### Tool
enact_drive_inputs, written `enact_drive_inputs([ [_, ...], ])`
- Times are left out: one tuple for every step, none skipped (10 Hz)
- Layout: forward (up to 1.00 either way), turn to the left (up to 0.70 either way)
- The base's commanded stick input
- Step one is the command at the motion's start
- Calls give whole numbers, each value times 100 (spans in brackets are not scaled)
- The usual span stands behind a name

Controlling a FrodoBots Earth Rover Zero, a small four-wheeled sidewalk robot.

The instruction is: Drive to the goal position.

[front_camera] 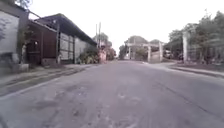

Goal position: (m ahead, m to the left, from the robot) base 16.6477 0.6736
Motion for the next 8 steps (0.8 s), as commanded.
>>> enact_drive_inputs([
  [100, 0],
  [100, 0],
  [100, 0],
  [100, 0],
  [100, 0],
  [100, 0],
  [100, 0],
  [100, 0],
])
